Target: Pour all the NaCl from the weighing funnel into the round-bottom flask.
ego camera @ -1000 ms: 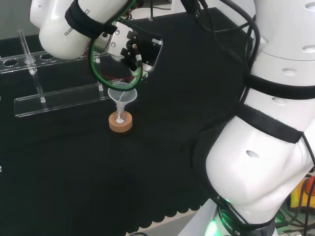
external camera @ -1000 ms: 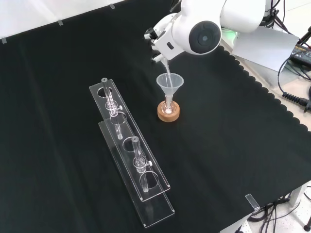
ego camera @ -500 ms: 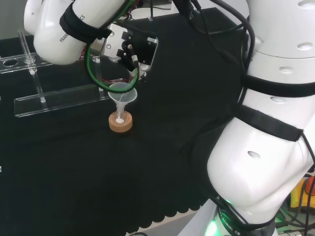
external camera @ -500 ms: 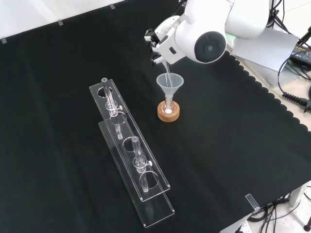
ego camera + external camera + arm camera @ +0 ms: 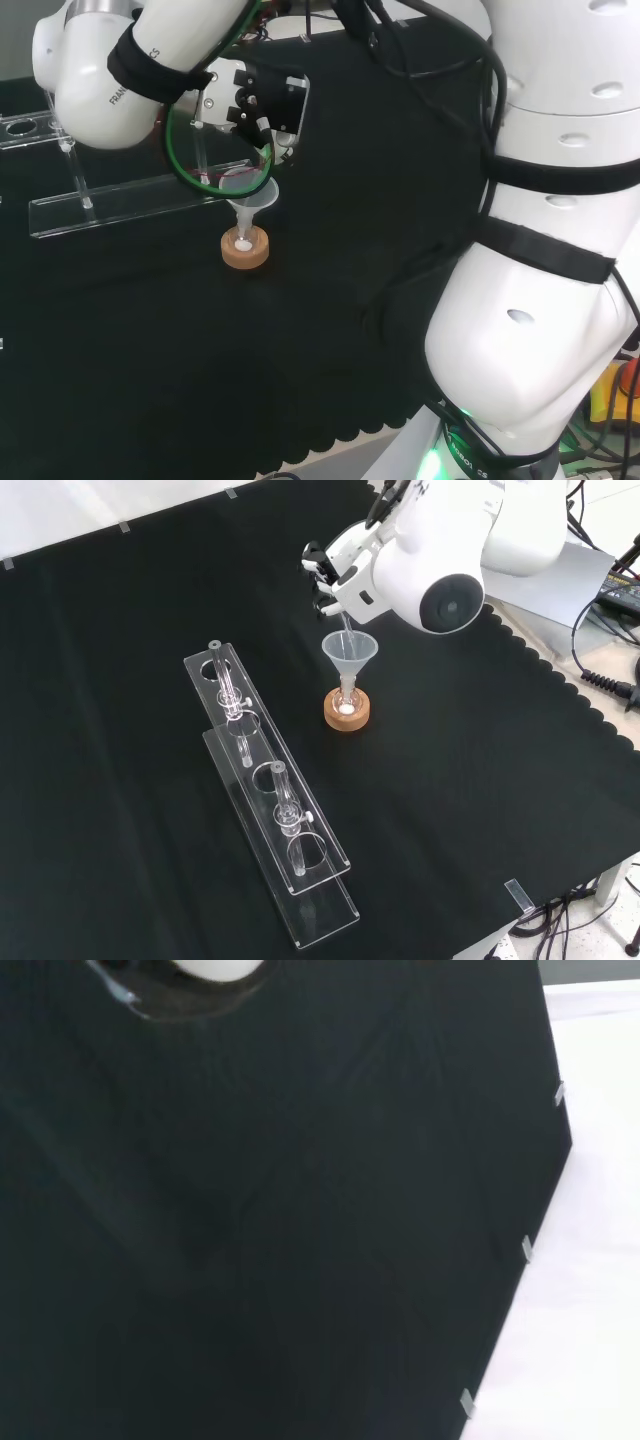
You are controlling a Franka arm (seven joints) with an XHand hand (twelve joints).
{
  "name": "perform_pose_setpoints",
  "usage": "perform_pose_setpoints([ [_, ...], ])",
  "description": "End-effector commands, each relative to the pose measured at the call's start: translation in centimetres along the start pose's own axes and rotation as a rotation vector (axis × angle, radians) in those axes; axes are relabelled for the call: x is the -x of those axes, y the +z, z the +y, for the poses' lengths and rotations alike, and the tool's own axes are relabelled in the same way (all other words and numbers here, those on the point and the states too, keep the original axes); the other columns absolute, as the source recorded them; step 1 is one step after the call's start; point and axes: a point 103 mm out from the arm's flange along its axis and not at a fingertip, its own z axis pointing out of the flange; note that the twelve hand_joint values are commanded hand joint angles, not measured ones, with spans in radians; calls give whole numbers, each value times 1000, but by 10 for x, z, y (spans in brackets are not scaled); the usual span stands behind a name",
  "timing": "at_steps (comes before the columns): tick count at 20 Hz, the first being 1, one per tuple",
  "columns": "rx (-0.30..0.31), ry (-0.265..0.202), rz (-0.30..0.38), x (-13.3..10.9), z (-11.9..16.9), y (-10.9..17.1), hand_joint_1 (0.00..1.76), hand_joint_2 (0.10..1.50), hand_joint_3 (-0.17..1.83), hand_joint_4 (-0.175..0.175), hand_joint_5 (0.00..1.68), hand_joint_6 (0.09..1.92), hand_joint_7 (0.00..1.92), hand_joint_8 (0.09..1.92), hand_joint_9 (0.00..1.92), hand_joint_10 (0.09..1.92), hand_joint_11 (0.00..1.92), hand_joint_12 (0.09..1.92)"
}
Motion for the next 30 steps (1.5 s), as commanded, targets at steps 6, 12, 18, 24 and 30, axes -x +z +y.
perform_pose_setpoints([
  [6, -24, 22, -86, 2, 1, -7, 1075, 1048, 14, 159, 1109, 817, 1328, 315, 1515, 87, 1284, 722],
  [12, -37, 32, -169, 1, 2, -14, 1075, 1048, 15, 159, 1109, 817, 1329, 314, 1516, 87, 1285, 721],
  [18, -45, 35, -248, -2, 4, -19, 1075, 1047, 15, 159, 1110, 817, 1330, 313, 1517, 87, 1286, 720],
  [24, -52, 41, -274, -1, 2, -24, 1074, 1047, 16, 160, 1110, 816, 1330, 311, 1517, 87, 1287, 718],
  [30, -51, 51, -283, 0, 1, -29, 1075, 1046, 17, 160, 1111, 815, 1332, 310, 1519, 87, 1287, 717],
])
